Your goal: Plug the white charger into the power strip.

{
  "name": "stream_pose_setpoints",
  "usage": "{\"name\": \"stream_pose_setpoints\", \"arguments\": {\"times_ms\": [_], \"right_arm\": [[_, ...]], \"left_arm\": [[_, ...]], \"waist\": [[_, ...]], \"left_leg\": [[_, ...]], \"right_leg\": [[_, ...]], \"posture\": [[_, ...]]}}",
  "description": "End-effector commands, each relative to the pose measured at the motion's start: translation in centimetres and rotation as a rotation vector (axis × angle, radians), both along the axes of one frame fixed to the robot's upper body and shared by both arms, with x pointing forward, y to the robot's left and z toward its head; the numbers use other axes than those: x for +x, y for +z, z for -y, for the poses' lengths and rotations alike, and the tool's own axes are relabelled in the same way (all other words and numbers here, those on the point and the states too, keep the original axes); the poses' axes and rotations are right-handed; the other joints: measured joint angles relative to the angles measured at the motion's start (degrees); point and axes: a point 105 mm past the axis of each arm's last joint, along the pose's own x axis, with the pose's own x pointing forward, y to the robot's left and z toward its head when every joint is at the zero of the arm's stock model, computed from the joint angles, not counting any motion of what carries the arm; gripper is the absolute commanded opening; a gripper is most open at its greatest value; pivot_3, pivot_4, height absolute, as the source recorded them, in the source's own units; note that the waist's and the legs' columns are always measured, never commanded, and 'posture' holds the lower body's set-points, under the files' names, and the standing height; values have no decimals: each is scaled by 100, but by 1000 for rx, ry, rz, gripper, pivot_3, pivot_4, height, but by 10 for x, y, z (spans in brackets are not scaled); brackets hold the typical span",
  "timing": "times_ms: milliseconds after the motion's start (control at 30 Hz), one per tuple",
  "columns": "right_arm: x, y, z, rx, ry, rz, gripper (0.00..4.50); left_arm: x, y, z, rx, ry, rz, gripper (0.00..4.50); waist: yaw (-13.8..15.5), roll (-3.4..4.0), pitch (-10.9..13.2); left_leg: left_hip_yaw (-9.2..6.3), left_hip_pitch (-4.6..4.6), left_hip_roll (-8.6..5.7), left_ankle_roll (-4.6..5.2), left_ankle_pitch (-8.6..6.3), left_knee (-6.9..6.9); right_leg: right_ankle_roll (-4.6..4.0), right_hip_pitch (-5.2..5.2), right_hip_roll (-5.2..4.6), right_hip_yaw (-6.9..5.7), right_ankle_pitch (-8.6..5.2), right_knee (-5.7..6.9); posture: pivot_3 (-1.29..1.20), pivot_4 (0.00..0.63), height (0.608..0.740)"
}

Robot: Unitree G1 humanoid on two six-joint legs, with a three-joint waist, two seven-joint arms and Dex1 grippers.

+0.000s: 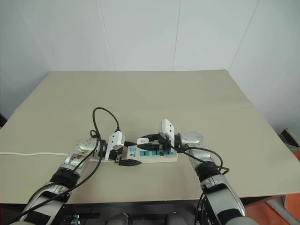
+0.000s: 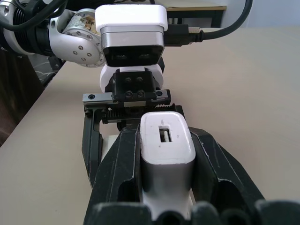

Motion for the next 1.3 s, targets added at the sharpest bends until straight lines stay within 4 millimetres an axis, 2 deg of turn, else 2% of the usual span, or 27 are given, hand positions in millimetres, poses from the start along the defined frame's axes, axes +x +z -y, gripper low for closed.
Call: {"name": "stream_pose_setpoints", "arguments": {"times_ms": [33, 133, 467, 667, 833, 1300], "right_arm": [[1, -30, 5, -119, -32, -92, 1143], [2, -36, 9, -133, -41, -119, 1143], [9, -51, 51, -172, -167, -163, 1143], [6, -59, 65, -185, -203, -177, 1143], [8, -58, 64, -188, -204, -175, 1143], [2, -43, 35, -151, -91, -110, 1143]], "left_arm": [[-4, 0, -2, 32, -28, 10, 3312], [-5, 0, -2, 30, -24, 12, 3312], [-6, 0, -6, 33, -17, 9, 3312], [-6, 0, -6, 38, -21, 10, 3312], [-4, 1, -5, 37, -21, 11, 3312], [-6, 0, -3, 18, -18, 14, 3312]], "waist": [[-19, 0, -1], [-24, 1, -5], [-17, 0, -13], [-6, -5, -21], [-6, -8, -24], [-4, -8, -24]], "left_leg": [[0, 4, 0, 0, 0, 0], [1, 8, 5, 0, 0, 0], [3, 11, 7, 0, 0, -1], [3, 11, 6, 0, 0, -1], [3, 11, 6, 0, 0, -1], [2, 10, 6, 0, 0, -2]], "right_leg": [[0, 2, 0, 1, 0, 2], [0, 4, 5, 2, 0, 2], [-1, 6, 6, 5, -1, 1], [0, 8, 6, 4, -1, 1], [-1, 9, 6, 4, -1, 0], [-1, 8, 6, 4, -1, -1]], "posture": [[0, 150, 740], [0, 150, 740], [0, 150, 740], [0, 150, 740], [0, 150, 740], [0, 150, 740]]}}
